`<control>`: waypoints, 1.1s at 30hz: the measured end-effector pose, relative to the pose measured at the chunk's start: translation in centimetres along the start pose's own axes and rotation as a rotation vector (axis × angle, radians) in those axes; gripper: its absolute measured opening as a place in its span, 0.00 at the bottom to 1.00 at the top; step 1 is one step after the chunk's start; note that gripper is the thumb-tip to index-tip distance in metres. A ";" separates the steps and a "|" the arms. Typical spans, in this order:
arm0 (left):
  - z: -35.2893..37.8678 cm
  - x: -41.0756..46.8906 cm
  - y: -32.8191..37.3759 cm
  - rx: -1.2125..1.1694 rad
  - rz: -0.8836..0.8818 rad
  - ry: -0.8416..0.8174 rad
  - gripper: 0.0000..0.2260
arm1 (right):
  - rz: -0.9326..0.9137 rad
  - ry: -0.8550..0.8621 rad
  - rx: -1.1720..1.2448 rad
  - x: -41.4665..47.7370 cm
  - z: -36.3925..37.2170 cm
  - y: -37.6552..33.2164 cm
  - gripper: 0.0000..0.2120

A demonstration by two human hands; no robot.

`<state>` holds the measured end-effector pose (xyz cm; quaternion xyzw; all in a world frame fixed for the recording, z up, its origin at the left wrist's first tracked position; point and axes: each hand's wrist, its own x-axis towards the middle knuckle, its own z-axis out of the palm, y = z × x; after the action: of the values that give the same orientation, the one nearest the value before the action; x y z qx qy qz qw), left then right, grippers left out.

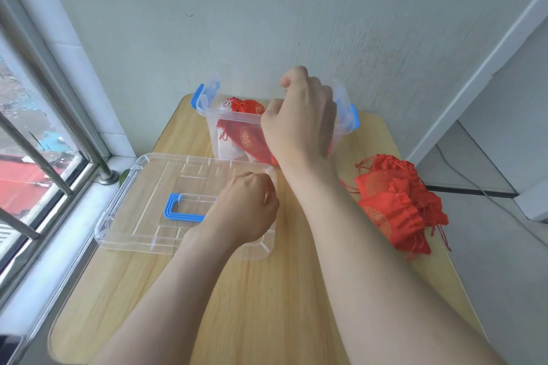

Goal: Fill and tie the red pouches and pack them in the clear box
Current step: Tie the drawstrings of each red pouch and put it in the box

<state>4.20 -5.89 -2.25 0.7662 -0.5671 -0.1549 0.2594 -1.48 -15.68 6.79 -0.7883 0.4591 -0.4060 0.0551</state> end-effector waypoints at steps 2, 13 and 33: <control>0.4 0.1 -0.2 0.053 0.010 -0.015 0.08 | 0.006 0.105 0.068 -1.8 -0.5 0.4 0.13; 1.6 -0.6 2.4 0.263 0.061 0.024 0.13 | 0.433 -0.082 0.118 -8.3 -5.8 8.9 0.12; 4.5 -1.3 5.2 0.098 0.284 -0.173 0.10 | 0.367 -0.233 -0.421 -9.2 -7.0 12.2 0.28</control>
<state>-2.67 -6.82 -2.99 0.6740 -0.6967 -0.1545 0.1911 -16.90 -13.62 0.36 -0.7274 0.6586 -0.1920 0.0153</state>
